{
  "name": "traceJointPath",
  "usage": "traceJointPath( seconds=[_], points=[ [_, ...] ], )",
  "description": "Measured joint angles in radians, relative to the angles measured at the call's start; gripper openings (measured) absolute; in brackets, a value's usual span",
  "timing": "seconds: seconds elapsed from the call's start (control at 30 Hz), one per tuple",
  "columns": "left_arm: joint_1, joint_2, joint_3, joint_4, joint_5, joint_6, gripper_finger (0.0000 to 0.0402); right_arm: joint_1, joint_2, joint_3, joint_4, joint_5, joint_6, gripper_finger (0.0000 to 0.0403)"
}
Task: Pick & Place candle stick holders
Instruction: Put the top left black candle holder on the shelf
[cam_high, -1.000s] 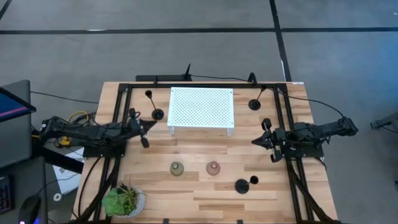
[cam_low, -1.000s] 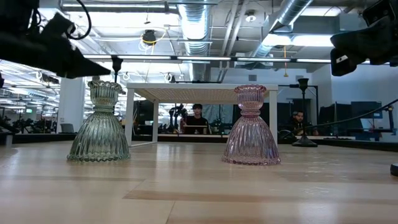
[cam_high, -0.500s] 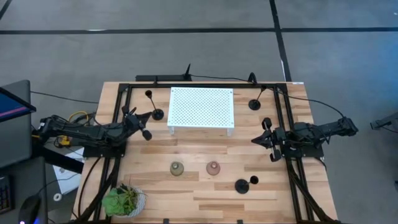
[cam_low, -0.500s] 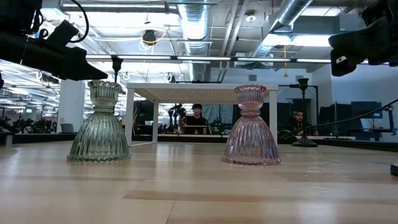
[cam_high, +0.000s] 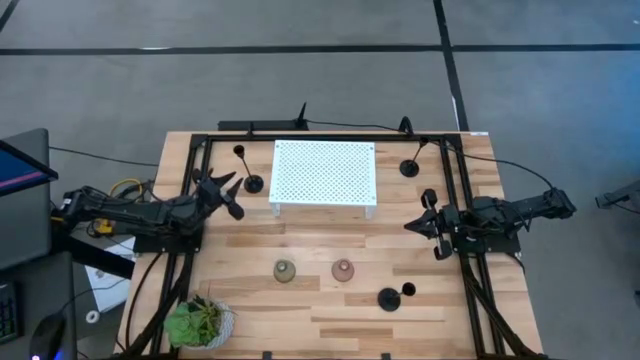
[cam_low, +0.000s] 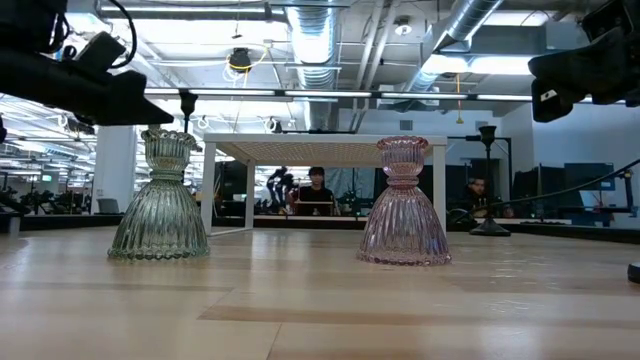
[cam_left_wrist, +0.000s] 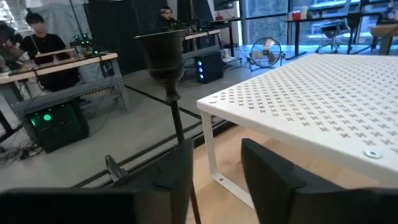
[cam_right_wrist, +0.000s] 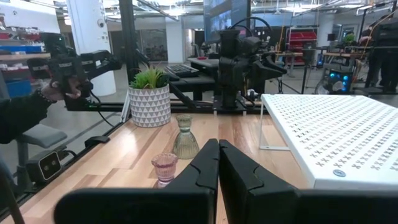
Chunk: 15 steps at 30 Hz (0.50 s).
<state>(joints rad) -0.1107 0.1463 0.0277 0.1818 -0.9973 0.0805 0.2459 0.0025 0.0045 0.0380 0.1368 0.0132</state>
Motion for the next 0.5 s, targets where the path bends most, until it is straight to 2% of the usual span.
traceJointPath(
  seconds=[0.23, 0.5],
  points=[
    [0.094, 0.036, -0.004, 0.055, 0.069, -0.019, 0.0192, 0.000, 0.000, 0.000, 0.004, 0.029, -0.023, 0.0001],
    [0.229, 0.212, -0.011, 0.218, 0.187, -0.019, 0.0195, 0.000, 0.000, 0.000, 0.004, 0.033, -0.023, 0.0001]
  ],
)
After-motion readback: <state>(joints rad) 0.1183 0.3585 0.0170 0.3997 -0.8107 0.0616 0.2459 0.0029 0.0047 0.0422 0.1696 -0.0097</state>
